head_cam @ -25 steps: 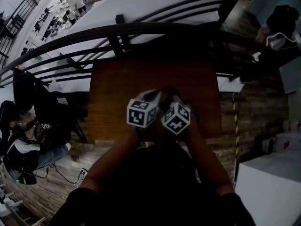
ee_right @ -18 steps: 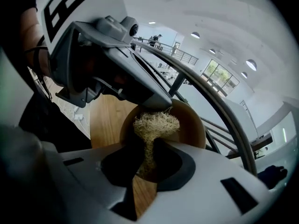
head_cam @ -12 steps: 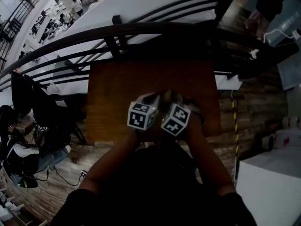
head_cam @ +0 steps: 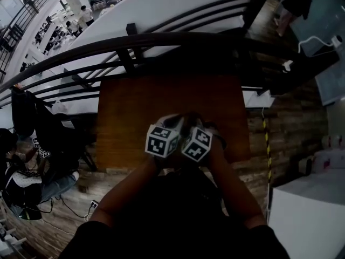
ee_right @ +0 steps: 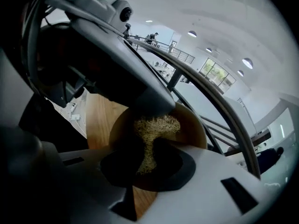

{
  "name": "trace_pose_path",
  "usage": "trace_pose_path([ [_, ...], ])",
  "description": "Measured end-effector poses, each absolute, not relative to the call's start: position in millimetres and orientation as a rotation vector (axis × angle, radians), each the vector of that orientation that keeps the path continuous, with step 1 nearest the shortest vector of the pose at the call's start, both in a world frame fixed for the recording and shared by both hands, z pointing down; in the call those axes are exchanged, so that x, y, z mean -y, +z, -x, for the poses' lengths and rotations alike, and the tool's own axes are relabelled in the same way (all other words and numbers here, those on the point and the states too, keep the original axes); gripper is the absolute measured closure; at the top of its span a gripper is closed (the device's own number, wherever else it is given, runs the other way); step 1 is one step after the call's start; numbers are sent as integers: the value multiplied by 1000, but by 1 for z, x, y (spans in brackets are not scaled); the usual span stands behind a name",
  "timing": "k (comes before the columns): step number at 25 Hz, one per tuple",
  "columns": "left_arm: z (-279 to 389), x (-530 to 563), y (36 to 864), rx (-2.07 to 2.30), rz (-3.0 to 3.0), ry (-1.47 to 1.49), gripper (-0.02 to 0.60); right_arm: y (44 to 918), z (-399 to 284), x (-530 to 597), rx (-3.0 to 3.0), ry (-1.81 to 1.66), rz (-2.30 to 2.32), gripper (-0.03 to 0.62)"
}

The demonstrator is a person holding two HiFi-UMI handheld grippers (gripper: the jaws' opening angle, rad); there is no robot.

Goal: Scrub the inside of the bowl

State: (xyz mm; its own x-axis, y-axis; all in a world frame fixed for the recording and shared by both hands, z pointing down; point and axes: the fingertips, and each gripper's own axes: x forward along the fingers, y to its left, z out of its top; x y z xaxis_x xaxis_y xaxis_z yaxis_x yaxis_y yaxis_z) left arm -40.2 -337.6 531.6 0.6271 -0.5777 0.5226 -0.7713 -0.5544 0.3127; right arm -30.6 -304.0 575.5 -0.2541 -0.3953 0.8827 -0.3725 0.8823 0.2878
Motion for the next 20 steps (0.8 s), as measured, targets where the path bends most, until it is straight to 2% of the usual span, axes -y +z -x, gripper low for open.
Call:
trace_pose_path([
  [10,39,342,575,1073,-2312,584,572,593,19,277,2019,254,-422,522],
  [20,34,354,626,1065,-2124,563,572,582,-28,298,2241,513,-745,520],
])
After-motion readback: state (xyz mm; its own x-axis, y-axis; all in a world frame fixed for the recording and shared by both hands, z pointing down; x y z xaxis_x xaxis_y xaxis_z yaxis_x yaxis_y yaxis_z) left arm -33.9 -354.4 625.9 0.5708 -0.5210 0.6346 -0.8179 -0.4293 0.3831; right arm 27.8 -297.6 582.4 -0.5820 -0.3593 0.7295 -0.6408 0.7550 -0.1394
